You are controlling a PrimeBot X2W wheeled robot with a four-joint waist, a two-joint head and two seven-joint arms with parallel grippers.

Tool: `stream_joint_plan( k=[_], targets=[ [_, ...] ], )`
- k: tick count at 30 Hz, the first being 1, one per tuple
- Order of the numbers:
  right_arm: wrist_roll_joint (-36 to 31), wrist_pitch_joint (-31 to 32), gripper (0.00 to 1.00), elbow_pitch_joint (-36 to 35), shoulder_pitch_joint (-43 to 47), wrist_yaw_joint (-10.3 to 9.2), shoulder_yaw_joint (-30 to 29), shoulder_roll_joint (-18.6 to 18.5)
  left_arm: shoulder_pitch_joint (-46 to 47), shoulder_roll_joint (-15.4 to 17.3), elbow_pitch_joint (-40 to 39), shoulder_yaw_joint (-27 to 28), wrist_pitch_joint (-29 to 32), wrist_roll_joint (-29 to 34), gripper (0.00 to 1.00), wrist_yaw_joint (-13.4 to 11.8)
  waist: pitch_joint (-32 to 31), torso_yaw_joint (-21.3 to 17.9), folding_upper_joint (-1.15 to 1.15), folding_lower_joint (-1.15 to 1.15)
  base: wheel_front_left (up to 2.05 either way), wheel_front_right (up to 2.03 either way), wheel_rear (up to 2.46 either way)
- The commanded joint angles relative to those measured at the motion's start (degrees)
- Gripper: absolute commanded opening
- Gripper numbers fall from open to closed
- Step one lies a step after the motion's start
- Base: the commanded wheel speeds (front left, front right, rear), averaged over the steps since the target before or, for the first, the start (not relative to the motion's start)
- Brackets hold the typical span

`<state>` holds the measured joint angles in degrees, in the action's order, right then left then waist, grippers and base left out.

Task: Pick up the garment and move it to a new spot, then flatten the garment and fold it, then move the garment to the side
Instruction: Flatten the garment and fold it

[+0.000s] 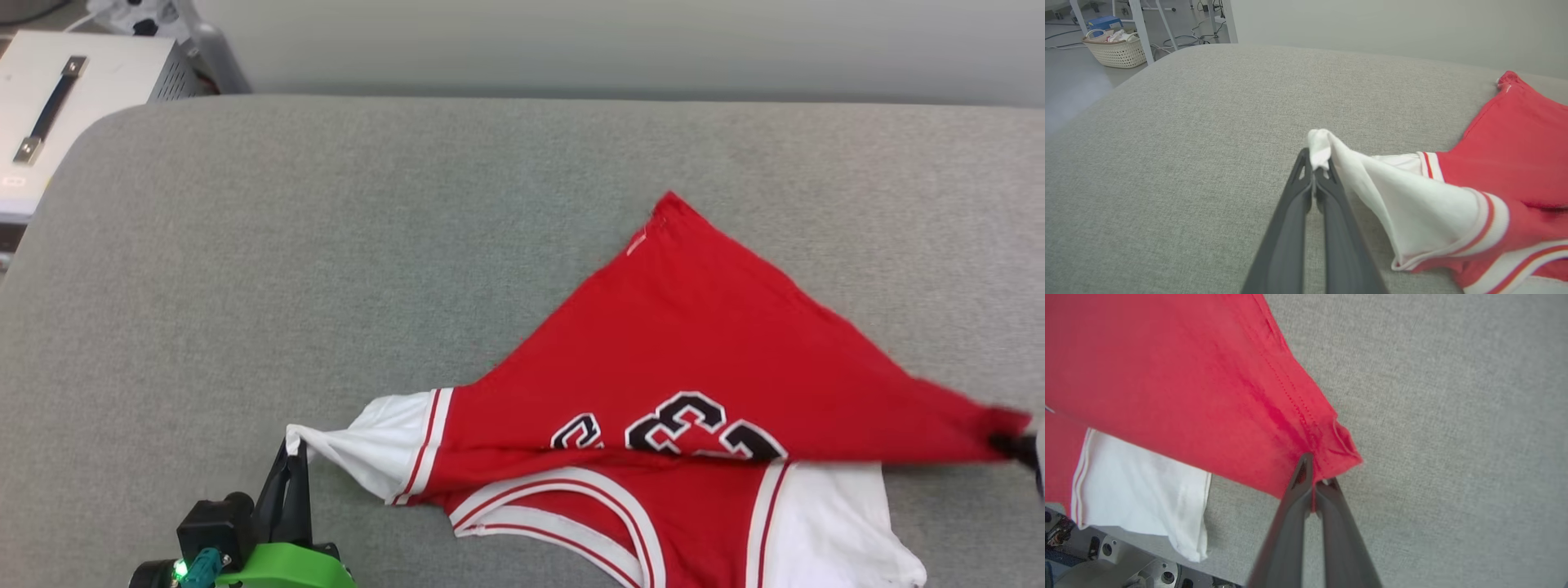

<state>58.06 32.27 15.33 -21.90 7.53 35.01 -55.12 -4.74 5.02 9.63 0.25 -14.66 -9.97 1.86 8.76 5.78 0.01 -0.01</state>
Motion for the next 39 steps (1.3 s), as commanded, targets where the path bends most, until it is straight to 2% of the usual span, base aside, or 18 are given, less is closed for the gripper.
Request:
stream_joint_plan(
  k=[1, 7, 15, 16, 17, 18, 24, 30, 33, 39],
  targets=[
    [0.56, -0.55, 0.00, -0.75, 3.18, -0.04, -0.33, -0.21, -0.74, 0.27, 0.10, 0.27, -0.34, 0.34, 0.00, 0.43, -2.08, -1.96, -0.01, 0.01, 0.00, 0.00, 0.00],
    [1.32, -0.63, 0.00, -2.80, 14.46, -0.04, -2.16, 0.95, -1.26, 0.29, 0.43, 0.66, -0.34, 0.54, 0.00, 0.67, -2.39, -2.51, -0.01, 0.01, 0.00, 0.00, 0.00],
    [-1.35, -1.95, 0.00, -1.96, 21.91, -0.04, -5.46, 6.72, -0.89, -0.05, 1.03, 0.69, -0.34, 0.78, 0.00, 0.95, -2.48, -2.38, -0.01, 0.01, 0.00, 0.00, 0.00],
    [-2.03, -2.54, 0.17, -2.12, 22.02, -0.04, -6.65, 7.10, -1.05, -0.08, 1.09, 0.75, -0.34, 0.83, 0.00, 0.97, -2.65, -2.43, -0.01, 0.01, 0.00, 0.00, 0.00],
    [-2.68, -3.03, 0.92, -2.36, 21.98, -0.04, -7.68, 7.25, -1.16, -0.10, 1.13, 0.79, -0.34, 0.88, 0.00, 0.99, -2.78, -2.45, -0.01, 0.01, 0.00, 0.00, 0.00],
    [-3.72, -3.93, 1.00, -2.88, 21.72, -0.04, -9.18, 7.33, -1.27, -0.12, 1.18, 0.80, -0.34, 0.97, 0.00, 1.02, -2.94, -2.42, -0.01, 0.01, 0.00, 0.00, 0.00],
    [-8.54, -7.58, 1.00, -8.43, 18.45, -0.04, -18.36, 8.47, -1.37, -0.30, 0.72, 0.72, -0.34, 1.39, 0.00, 1.19, -3.09, -1.82, -0.01, 0.01, 0.00, 0.00, 0.00],
    [-13.45, -5.47, 1.00, -16.47, 10.54, -0.04, -22.45, 10.35, 0.02, -0.57, 0.14, -0.12, -0.34, 1.87, 0.00, 1.51, -1.19, -0.43, -0.01, 0.01, 0.00, 0.00, 0.00],
    [-15.21, -2.58, 1.00, -18.79, 5.03, -0.04, -21.66, 11.52, 0.94, -0.77, -0.42, -0.71, -0.34, 2.13, 0.00, 1.66, 0.44, 0.67, -0.01, 0.01, 0.00, 0.00, 0.00],
    [-16.29, 5.47, 1.00, -18.01, -7.22, -0.04, -14.13, 12.00, 3.12, -1.29, -1.49, -2.05, -0.34, 2.44, 0.00, 1.73, 4.27, 3.29, -0.01, 0.01, 0.00, 0.00, 0.00]
  ],
)
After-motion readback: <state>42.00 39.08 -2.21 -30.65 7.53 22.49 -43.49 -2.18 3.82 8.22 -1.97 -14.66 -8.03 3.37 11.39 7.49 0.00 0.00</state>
